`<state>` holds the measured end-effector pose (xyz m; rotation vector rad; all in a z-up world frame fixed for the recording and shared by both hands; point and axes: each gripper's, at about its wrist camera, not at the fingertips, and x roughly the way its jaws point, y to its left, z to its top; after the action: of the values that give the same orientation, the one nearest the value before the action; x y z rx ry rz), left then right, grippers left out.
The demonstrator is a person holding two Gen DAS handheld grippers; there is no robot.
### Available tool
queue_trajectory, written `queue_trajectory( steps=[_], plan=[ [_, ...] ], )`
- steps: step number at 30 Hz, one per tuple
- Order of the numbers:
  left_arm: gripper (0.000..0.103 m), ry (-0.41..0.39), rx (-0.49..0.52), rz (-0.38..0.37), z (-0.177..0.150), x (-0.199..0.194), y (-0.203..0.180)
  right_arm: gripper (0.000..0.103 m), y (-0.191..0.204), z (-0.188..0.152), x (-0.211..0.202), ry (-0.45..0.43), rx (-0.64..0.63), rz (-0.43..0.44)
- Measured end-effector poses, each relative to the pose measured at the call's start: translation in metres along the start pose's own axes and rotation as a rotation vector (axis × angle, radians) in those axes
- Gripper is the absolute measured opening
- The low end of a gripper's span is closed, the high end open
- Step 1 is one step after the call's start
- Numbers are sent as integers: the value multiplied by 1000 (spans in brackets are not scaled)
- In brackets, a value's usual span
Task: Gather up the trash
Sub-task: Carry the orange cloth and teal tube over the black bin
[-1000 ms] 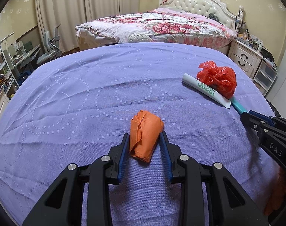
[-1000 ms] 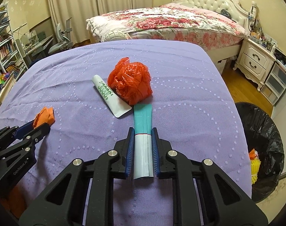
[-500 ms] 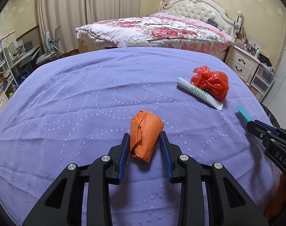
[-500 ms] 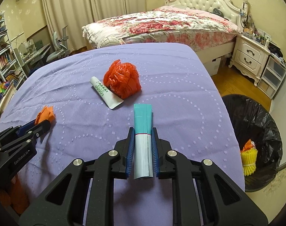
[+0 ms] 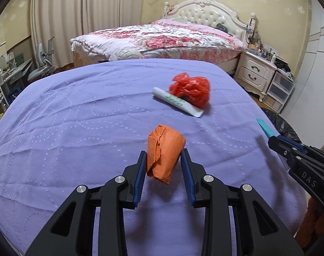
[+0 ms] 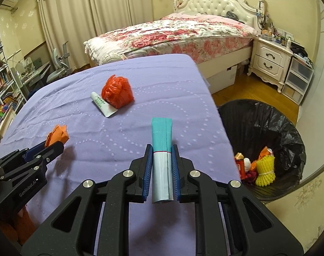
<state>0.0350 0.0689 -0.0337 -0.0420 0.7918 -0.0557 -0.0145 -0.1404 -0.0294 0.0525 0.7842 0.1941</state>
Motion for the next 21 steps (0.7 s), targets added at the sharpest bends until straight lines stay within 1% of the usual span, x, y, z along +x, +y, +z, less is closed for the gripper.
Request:
queue_trajectory(
  steps=[8,16,21],
  plan=[
    [33,-1,70,-56,-2,1,-45,17,-36,-6,-17,-28,51,-57],
    [33,-23,133,-111,10,5,-92,17,-68,-6,-26,-51,92,-133],
    [33,-34,172,-141,17,10,-120,17,-89,-3,-29,-63,122,-164]
  ],
)
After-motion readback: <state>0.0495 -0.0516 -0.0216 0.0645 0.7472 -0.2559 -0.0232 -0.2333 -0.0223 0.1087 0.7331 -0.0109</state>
